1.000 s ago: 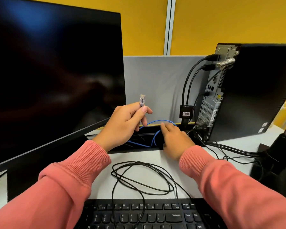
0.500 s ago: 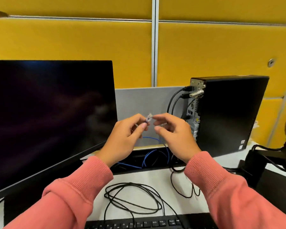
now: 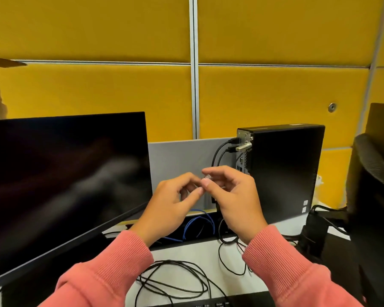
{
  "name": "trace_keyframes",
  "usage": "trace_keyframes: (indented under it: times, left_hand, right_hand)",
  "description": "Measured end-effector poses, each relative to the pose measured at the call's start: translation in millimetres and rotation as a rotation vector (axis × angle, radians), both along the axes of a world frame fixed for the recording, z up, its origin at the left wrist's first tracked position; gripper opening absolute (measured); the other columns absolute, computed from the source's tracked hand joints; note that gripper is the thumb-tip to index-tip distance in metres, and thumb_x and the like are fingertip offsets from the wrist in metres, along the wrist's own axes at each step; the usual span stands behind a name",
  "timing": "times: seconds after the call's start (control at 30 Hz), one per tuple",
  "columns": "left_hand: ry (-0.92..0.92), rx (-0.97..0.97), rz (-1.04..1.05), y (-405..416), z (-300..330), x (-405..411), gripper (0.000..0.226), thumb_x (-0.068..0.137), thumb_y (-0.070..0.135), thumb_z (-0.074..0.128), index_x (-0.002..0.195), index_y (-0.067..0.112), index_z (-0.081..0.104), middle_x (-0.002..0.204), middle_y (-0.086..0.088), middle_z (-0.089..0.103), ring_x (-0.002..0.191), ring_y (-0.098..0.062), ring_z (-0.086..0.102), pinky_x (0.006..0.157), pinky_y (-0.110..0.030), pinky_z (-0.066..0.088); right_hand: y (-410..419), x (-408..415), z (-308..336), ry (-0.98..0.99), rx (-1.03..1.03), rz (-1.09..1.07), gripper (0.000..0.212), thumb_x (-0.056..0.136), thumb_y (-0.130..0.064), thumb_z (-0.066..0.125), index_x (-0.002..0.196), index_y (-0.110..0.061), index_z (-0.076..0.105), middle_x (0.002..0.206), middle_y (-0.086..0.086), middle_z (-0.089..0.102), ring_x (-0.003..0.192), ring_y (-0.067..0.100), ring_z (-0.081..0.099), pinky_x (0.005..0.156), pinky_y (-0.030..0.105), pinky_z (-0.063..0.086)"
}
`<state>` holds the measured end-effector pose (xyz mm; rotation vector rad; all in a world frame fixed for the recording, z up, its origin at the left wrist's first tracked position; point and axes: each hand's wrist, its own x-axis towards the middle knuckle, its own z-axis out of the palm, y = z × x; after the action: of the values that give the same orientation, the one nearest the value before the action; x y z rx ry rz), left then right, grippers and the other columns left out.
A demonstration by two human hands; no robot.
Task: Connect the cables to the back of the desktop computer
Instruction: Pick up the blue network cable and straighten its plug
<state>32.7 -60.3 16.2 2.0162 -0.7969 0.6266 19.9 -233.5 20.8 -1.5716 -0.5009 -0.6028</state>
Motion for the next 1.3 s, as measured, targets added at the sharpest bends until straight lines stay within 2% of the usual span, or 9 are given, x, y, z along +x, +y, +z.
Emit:
trace_keyframes:
  times: [0.2,0.4,0.53,0.7,0.77,0.83,0.93,1.07,1.3]
  left_hand:
    - [0.043,0.084,0.072,-3,-12,4,0.005,0.100,0.033,0.065,0.099,0.035,0.069,0.082,0.014,0.070,0.089,-0.009,0.062,0.076,-0.023,0.042]
    - [0.026,0.004,0.045,-14,-22,18,0.006,0.100,0.024,0.066,0.102,0.030,0.069,0.081,0.010,0.069,0.080,-0.010,0.066,0.071,-0.019,0.050]
    - [-0.025,0.026,0.070,-27,-18,40,0.007,0.102,0.027,0.063,0.100,0.032,0.068,0.078,0.018,0.063,0.074,-0.006,0.062,0.066,-0.021,0.050]
    - [0.013,0.008,0.144,-46,-14,75,0.009,0.100,0.028,0.064,0.093,0.033,0.066,0.078,0.012,0.064,0.067,-0.010,0.059,0.064,-0.037,0.056]
    - [0.030,0.024,0.163,-54,-11,86,0.008,0.099,0.028,0.065,0.092,0.032,0.066,0.080,0.011,0.065,0.065,-0.010,0.059,0.066,-0.041,0.058]
    - [0.042,0.048,0.177,-62,-8,97,0.007,0.098,0.028,0.066,0.091,0.030,0.066,0.080,0.011,0.066,0.065,-0.009,0.058,0.068,-0.041,0.058]
    - [0.069,0.079,0.216,-73,-6,113,0.006,0.096,0.029,0.069,0.090,0.029,0.068,0.079,0.012,0.066,0.073,-0.007,0.061,0.072,-0.038,0.059]
    - [0.084,0.135,0.231,-84,-10,132,0.006,0.097,0.030,0.067,0.091,0.028,0.068,0.079,0.011,0.066,0.076,-0.010,0.063,0.072,-0.039,0.059]
    - [0.064,0.213,0.291,-98,-17,158,0.005,0.098,0.030,0.067,0.094,0.030,0.069,0.081,0.013,0.067,0.075,-0.010,0.062,0.065,-0.031,0.053]
  right_hand:
    - [-6,-5,-11,0.133,0.082,0.049,0.020,0.090,-0.005,0.073,0.104,-0.019,0.077,0.094,0.001,0.078,0.094,0.014,0.074,0.085,0.027,0.060]
    - [-16,11,-19,0.175,0.074,-0.031,0.011,0.088,-0.012,0.078,0.097,-0.019,0.077,0.091,0.004,0.077,0.091,0.020,0.073,0.082,0.029,0.060]
    - [-24,30,-11,0.145,0.048,-0.088,0.009,0.089,-0.014,0.076,0.096,-0.020,0.077,0.089,0.000,0.077,0.087,0.015,0.073,0.075,0.023,0.057]
    - [-44,79,18,-0.024,0.275,-0.480,0.018,0.093,-0.006,0.066,0.095,-0.022,0.074,0.089,-0.002,0.073,0.077,0.002,0.064,0.071,0.017,0.050]
    - [-55,98,36,-0.097,0.338,-0.630,0.020,0.094,-0.007,0.061,0.097,-0.024,0.071,0.100,0.001,0.069,0.085,0.006,0.062,0.074,0.015,0.049]
    - [-66,121,51,-0.138,0.284,-0.737,0.022,0.097,-0.012,0.057,0.100,-0.030,0.068,0.109,-0.003,0.061,0.102,0.015,0.058,0.091,0.029,0.049]
    - [-80,152,60,-0.087,0.066,-0.846,0.023,0.102,-0.027,0.048,0.110,-0.032,0.069,0.123,-0.004,0.058,0.120,0.018,0.049,0.106,0.041,0.034]
    - [-90,176,52,-0.042,-0.123,-0.822,0.038,0.106,-0.035,0.036,0.112,-0.021,0.071,0.135,-0.001,0.060,0.143,0.018,0.035,0.115,0.046,0.018]
    - [-95,198,28,-0.212,-0.166,-0.921,0.038,0.103,-0.036,0.033,0.113,-0.023,0.067,0.132,-0.004,0.058,0.143,0.017,0.034,0.111,0.046,0.018]
